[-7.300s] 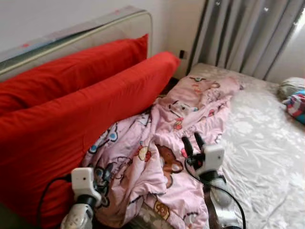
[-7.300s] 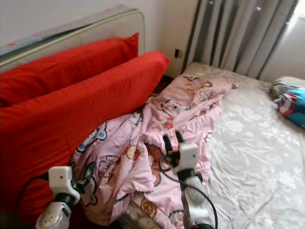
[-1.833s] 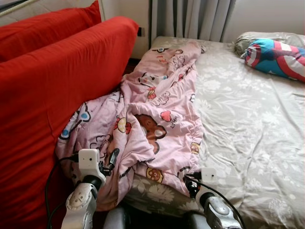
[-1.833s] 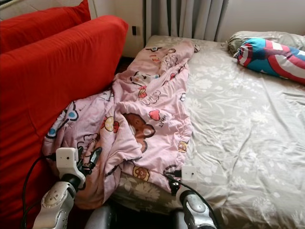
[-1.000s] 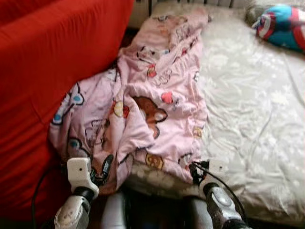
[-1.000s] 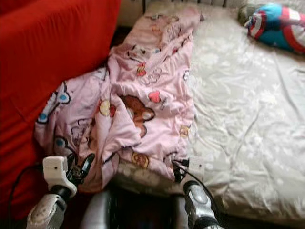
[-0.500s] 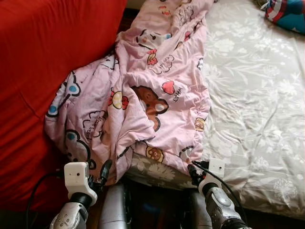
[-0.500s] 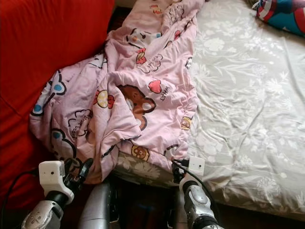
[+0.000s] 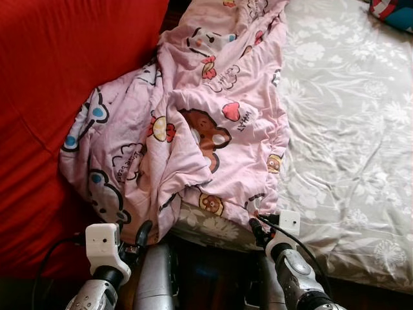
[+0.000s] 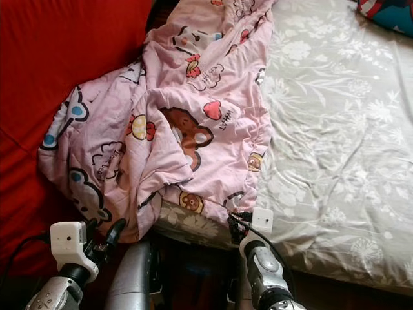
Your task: Clean up the room
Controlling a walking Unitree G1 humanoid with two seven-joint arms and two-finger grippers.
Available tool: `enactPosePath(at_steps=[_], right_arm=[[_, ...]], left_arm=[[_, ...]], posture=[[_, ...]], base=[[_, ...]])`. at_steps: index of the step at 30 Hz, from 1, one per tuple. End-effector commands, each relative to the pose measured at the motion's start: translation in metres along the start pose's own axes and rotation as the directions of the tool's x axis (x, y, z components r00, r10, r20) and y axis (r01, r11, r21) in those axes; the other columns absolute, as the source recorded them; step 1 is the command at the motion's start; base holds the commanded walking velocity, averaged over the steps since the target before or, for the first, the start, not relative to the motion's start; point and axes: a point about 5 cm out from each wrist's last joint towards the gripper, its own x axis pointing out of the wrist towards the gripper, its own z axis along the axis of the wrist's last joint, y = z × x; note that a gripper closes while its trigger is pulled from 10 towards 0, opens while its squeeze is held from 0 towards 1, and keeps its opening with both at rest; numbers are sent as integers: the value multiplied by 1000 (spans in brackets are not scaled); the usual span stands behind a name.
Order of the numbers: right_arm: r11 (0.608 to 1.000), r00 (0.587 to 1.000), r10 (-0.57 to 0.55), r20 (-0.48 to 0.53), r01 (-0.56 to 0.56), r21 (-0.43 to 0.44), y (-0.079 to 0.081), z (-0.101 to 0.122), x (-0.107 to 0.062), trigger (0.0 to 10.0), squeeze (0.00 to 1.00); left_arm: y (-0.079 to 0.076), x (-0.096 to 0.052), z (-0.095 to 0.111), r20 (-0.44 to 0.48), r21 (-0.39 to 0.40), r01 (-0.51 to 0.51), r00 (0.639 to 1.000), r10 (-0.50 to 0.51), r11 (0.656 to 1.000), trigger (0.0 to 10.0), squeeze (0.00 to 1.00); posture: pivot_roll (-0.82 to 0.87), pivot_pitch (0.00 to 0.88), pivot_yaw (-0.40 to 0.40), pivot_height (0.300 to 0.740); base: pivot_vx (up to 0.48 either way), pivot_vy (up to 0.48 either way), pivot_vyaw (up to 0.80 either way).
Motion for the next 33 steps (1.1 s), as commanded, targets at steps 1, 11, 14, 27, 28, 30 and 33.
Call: enactPosePath(at_steps=[1,11,14,27,28,30,33], right_arm=[[1000,998,-12,-57,12,0,-1,-16,-5,10000,0],[1000,997,-22,-69,21,-2,-1,-19,-6,4431,0],[1000,997,-22,-68,21,-3,-1,-18,-5,0,0],[1000,996,-10,-84,10,-10,0,-25,-8,0,0],[1000,996,-9,-84,8,-8,0,-25,-8,0,0],[1000,996,-8,-84,7,-7,1,-26,-8,0,0],[1000,997,-6,-81,6,-4,1,-25,-8,0,0]], left_arm=[[1,-6,-4,-30,-18,-5,1000,5,1000,10000,0],[-1,-12,-5,-55,-22,-3,998,1,1000,10000,0],[-1,-12,-6,-57,-23,-3,998,2,1000,10000,0],[-3,-15,-10,-76,-30,-5,997,3,1000,10000,0],[-4,-15,-10,-77,-31,-5,997,3,999,10000,0],[-4,-14,-10,-77,-32,-5,997,2,999,10000,0],[-4,-12,-11,-76,-34,-3,997,0,999,10000,0]], posture=[[128,375,-3,631],[131,388,-3,631],[131,388,-3,631],[122,385,-8,631],[121,382,-8,631],[119,381,-9,631],[118,376,-10,631]], base=[[0,0,0],[0,0,0],[0,0,0],[0,0,0],[0,0,0],[0,0,0],[0,0,0]])
